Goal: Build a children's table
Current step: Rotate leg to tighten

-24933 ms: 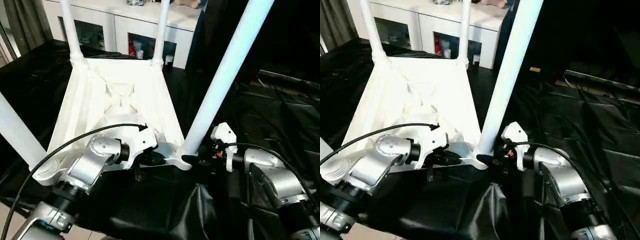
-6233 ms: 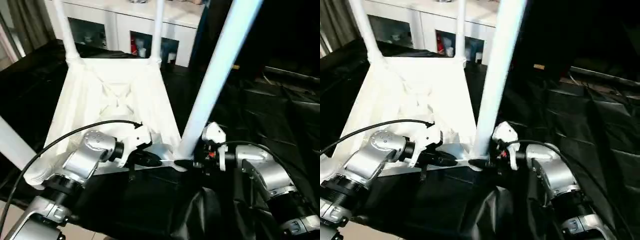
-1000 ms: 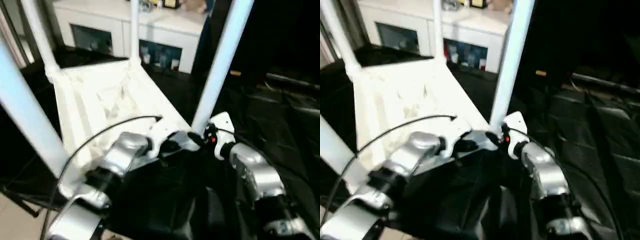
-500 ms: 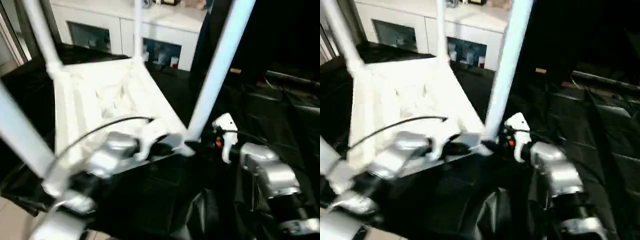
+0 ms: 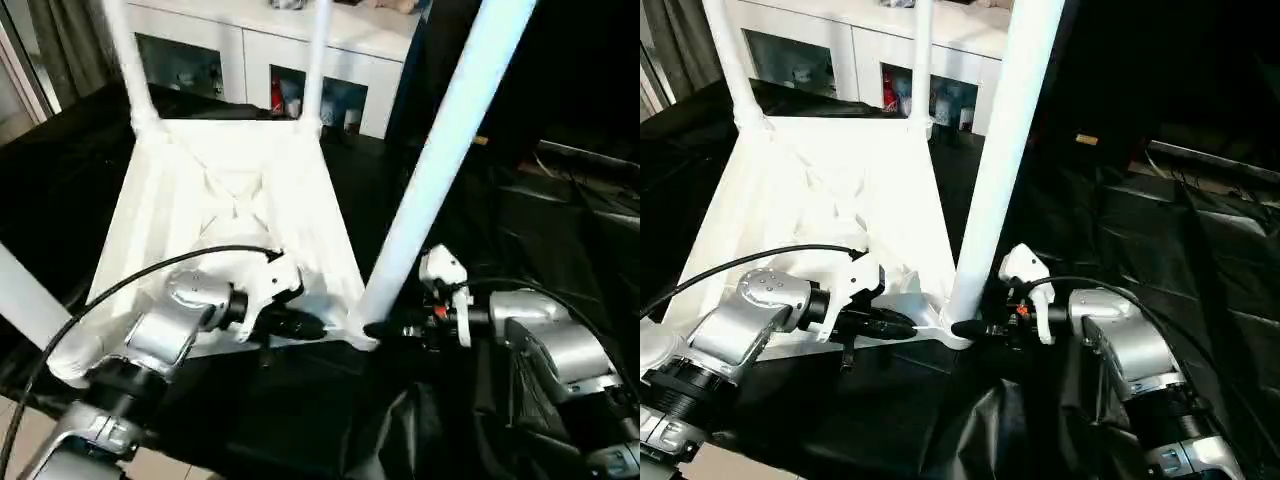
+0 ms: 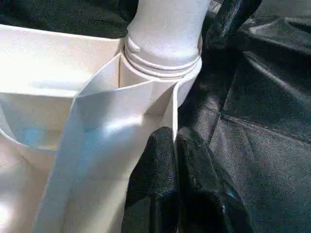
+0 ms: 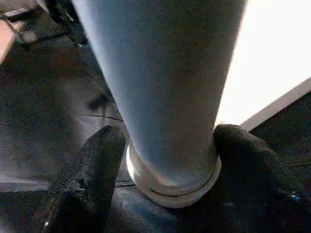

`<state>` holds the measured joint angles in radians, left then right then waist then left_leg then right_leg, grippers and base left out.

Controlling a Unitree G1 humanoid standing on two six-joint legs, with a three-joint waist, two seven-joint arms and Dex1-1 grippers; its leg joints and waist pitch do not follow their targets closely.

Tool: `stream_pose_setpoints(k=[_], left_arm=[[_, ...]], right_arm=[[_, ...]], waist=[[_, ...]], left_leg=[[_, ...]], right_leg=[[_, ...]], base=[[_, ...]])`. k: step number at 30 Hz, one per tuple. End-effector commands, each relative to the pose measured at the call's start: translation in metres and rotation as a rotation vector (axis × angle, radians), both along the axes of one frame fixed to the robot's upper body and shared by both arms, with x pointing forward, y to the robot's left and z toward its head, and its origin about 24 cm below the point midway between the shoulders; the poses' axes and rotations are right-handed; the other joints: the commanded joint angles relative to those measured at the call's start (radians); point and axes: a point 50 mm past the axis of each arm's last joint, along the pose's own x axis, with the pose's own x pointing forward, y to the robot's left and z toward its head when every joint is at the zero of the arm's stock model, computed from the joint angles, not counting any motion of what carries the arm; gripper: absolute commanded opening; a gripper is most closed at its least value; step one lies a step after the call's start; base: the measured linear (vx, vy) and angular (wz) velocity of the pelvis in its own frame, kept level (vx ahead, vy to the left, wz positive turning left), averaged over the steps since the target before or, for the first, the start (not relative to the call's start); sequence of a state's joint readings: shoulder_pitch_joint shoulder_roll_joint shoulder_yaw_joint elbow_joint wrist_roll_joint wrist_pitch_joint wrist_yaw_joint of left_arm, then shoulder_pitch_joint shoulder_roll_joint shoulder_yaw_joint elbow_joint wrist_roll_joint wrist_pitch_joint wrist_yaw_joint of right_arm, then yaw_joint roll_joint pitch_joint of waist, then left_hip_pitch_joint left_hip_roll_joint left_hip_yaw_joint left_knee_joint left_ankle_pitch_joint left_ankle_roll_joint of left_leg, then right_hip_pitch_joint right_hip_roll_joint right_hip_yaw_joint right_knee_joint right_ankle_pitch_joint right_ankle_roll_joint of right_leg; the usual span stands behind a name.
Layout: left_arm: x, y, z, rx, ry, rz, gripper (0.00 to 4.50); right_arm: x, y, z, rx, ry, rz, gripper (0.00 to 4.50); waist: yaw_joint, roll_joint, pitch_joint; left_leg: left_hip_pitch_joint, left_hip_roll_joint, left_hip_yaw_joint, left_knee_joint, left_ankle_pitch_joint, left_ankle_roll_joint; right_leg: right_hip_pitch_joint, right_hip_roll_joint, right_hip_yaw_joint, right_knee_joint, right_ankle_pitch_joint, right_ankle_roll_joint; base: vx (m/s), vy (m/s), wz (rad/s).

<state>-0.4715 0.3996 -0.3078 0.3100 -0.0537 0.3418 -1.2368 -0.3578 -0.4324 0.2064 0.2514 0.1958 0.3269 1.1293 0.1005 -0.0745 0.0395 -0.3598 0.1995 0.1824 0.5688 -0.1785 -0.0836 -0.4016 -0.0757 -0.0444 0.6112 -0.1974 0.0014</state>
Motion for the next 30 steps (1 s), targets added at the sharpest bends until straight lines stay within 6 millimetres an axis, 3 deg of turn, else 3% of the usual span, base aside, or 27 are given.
stream_pose_setpoints(k=[1,6,9,13,20,28,30], left_arm=[[0.0037,-0.0037,0.0083,-0.087,-0.02,0.031,0.0],[0.0035,-0.0067,0.0081,-0.088,-0.024,0.027,0.0],[0.0038,-0.0072,0.0083,-0.09,-0.027,0.03,0.0],[0.004,-0.0068,0.0076,-0.086,-0.03,0.037,0.0],[0.0031,-0.0055,0.0077,-0.09,-0.03,0.042,0.0],[0.0014,-0.0032,0.007,-0.093,-0.024,0.047,0.0],[0.0013,-0.0032,0.0068,-0.093,-0.023,0.047,0.0]], right_arm=[[-0.0035,0.0048,-0.0138,-0.034,0.037,-0.009,3.18],[-0.0005,0.0108,-0.0141,-0.048,-0.017,-0.02,3.18],[0.0013,0.0106,-0.0144,-0.049,-0.036,-0.036,3.18],[0.0028,0.0082,-0.0172,-0.067,-0.044,-0.049,3.18],[0.0041,0.0071,-0.016,-0.044,-0.041,-0.065,3.74],[0.0051,0.0063,-0.0152,-0.026,-0.051,-0.067,3.74],[0.005,0.007,-0.0152,-0.021,-0.047,-0.064,3.47]], waist=[[0.001,-0.009,-0.047],[-0.003,-0.008,-0.048],[-0.003,-0.012,-0.049],[-0.004,-0.012,-0.048],[-0.006,-0.012,-0.049],[-0.007,-0.013,-0.049],[-0.007,-0.014,-0.05]], left_leg=[[0.006,0.031,-0.005,-0.06,-0.166,0.041],[0.006,0.032,-0.006,-0.06,-0.175,0.031],[0.006,0.03,-0.004,-0.058,-0.155,0.041],[0.006,0.03,-0.004,-0.057,-0.162,0.044],[0.005,0.03,-0.005,-0.056,-0.157,0.046],[0.006,0.03,-0.004,-0.055,-0.155,0.05],[0.005,0.03,-0.004,-0.054,-0.149,0.052]], right_leg=[[0.043,-0.062,0.038,-0.07,-0.195,-0.186],[0.044,-0.061,0.038,-0.071,-0.203,-0.18],[0.046,-0.06,0.038,-0.067,-0.164,-0.185],[0.045,-0.061,0.038,-0.068,-0.18,-0.187],[0.046,-0.06,0.038,-0.066,-0.183,-0.182],[0.046,-0.06,0.038,-0.066,-0.179,-0.188],[0.046,-0.059,0.038,-0.064,-0.171,-0.188]], base=[[0.0,0.0,0.0],[0.0,0.0,0.0],[0.0,0.0,0.0],[0.0,0.0,0.0],[0.0,0.0,0.0],[0.0,0.0,0.0],[0.0,0.0,0.0]])
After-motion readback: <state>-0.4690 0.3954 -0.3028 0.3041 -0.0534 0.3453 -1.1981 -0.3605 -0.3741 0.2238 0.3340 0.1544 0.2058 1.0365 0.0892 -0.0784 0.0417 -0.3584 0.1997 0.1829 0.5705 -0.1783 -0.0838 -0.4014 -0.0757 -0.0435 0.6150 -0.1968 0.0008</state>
